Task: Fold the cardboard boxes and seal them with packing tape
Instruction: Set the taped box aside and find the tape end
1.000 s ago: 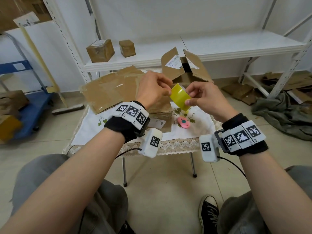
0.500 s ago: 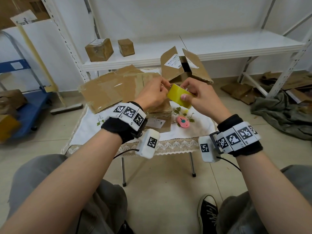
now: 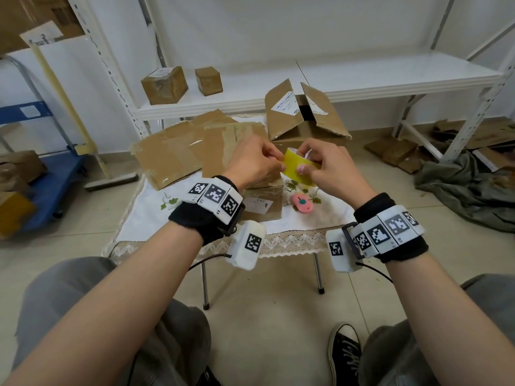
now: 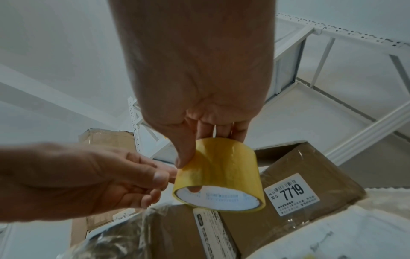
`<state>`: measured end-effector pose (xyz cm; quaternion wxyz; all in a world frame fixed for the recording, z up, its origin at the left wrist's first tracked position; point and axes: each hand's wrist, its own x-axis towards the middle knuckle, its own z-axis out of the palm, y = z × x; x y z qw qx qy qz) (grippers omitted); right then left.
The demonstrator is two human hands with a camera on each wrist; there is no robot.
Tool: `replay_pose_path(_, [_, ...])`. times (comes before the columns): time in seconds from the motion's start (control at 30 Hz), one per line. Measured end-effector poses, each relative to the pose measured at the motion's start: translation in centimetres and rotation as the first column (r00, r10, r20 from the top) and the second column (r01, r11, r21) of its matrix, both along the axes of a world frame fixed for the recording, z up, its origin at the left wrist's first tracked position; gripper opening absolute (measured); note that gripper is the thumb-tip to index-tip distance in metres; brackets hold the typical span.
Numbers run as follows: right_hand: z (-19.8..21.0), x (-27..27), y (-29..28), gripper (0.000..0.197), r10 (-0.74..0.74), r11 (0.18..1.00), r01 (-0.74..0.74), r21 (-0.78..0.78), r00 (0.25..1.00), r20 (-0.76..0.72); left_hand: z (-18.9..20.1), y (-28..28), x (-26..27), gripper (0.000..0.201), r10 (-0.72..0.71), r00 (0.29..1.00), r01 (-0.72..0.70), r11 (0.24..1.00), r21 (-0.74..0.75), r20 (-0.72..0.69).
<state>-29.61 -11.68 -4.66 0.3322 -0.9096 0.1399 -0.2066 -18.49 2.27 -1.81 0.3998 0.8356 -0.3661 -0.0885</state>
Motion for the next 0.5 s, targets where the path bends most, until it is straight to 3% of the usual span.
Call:
replay_pose_path(0.33, [0.37, -0.58, 0.1, 0.015, 0.055, 0.998, -0.053, 0.041, 0.998, -0.038, -0.6, 0.13, 0.28, 0.007, 0.026, 0.998, -0.023, 0.998, -0.053, 0.053])
replay_pose_path(0.4, [0.39, -0.75, 0.12, 0.014, 0.082, 0.994, -0.078, 0.07, 0.995, -0.058, -0.78, 0.06, 0.32, 0.023, 0.031, 0.999, -0.029, 0.994, -0.104, 0.019])
replay_pose_path(0.5, [0.44, -0.86, 0.1, 0.014, 0.101, 0.991, -0.096, 0.094, 0.993, -0.055, -0.66, -0.1, 0.32, 0.04, -0.032, 0.999, 0.033, 0.998, -0.051, 0.019])
